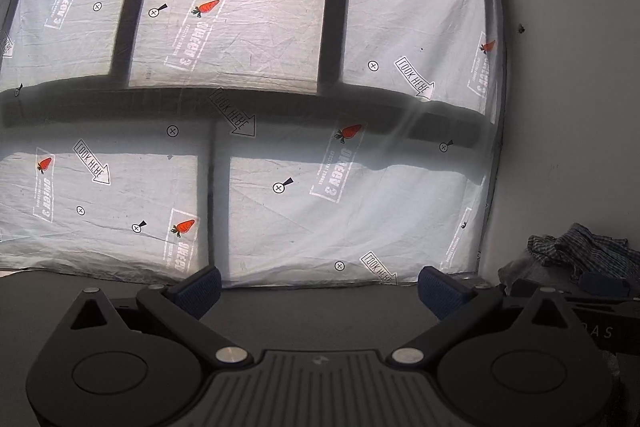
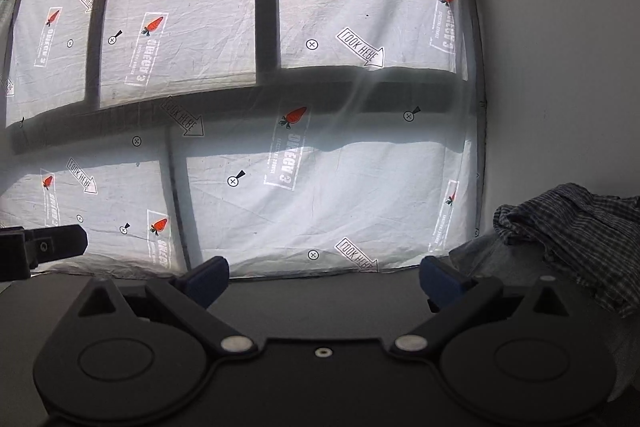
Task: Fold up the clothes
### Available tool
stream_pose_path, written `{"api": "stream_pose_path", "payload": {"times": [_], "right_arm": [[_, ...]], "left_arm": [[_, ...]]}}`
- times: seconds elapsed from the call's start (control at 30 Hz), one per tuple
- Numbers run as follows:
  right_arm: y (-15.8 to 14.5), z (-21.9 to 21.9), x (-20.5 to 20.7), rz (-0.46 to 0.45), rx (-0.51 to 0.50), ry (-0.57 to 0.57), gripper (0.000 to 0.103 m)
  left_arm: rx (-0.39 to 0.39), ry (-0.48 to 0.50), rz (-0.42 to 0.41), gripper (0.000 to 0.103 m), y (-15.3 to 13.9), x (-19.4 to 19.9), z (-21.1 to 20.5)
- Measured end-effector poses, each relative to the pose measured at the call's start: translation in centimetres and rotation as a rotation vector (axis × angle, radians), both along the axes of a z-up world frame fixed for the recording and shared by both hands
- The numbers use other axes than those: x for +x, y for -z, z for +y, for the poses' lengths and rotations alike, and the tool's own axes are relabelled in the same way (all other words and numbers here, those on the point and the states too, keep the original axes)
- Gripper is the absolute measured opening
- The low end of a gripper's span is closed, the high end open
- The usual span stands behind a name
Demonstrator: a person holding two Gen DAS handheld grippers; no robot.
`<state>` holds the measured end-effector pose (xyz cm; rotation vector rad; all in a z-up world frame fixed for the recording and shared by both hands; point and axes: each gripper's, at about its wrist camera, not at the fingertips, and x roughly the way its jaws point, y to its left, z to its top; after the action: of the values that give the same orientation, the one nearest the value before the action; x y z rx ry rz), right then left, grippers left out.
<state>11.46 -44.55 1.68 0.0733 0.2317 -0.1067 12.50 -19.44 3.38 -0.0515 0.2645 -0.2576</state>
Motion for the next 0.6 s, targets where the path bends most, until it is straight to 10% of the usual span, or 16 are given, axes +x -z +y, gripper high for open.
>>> {"api": "stream_pose_path", "payload": {"times": [0.6], "right_arm": [[3.3, 20.7, -9.4, 0.203, 0.096, -0.117, 0.103]], "left_arm": [[0.059, -0.088, 0.210, 0.103, 3.7, -8.7, 16.5]]}}
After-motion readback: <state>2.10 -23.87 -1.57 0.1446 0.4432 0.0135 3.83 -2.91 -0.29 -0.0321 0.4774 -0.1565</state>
